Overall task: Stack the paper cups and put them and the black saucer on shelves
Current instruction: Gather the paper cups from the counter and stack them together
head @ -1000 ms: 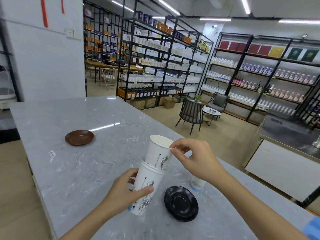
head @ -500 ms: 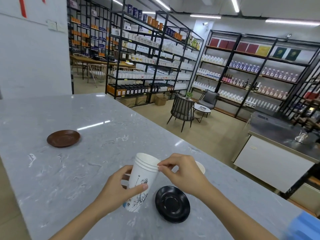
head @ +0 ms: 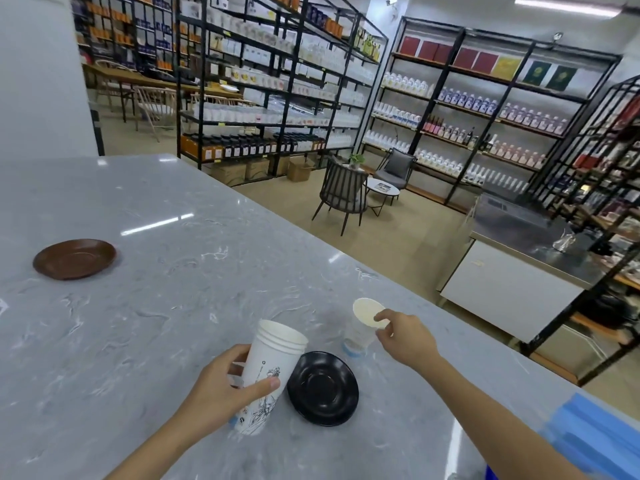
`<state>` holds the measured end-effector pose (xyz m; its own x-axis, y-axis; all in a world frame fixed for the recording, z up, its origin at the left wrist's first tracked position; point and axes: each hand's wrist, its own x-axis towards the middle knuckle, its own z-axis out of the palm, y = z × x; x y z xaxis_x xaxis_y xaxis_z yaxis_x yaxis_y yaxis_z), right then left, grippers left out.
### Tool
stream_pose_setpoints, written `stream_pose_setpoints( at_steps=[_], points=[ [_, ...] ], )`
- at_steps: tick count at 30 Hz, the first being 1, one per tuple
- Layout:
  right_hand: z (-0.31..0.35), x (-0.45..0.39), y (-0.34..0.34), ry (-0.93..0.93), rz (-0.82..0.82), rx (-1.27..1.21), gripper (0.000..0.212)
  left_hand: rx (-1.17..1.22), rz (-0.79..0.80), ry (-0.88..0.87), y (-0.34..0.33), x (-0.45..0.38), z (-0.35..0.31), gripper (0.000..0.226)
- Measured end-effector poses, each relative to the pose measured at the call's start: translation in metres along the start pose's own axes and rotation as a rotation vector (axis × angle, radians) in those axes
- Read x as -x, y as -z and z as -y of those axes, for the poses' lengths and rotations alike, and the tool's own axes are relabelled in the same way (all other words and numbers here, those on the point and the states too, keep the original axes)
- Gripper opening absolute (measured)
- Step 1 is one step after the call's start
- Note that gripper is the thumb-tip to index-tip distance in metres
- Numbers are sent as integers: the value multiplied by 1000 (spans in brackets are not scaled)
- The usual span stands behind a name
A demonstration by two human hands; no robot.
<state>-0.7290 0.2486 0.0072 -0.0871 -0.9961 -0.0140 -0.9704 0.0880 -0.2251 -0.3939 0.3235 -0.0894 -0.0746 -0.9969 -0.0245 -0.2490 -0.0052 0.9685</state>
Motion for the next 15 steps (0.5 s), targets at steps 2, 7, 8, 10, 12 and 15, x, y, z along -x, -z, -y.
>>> stream_pose_setpoints(
  at_steps=[2,7,8,10,12,15],
  points=[
    [-12,-6,-8,-31,17,50,30,12,3,17,-1,0,4,50],
    [-18,-13,-23,-35,-24,145,24,28,16,32,-3,-1,12,52],
    [-17,-13,-25,-26,-32,153,23,32,25,34,-3,-2,13,55],
    [-15,-12,-27,-9,-40,148,23,31,31,42,-3,-3,16,63],
    [-11,-9,-23,10,-58,136,23,36,28,55,-3,-4,18,67],
    [-4,-3,-9,65,-85,122,23,29,37,58,-2,-5,19,68]
  ],
)
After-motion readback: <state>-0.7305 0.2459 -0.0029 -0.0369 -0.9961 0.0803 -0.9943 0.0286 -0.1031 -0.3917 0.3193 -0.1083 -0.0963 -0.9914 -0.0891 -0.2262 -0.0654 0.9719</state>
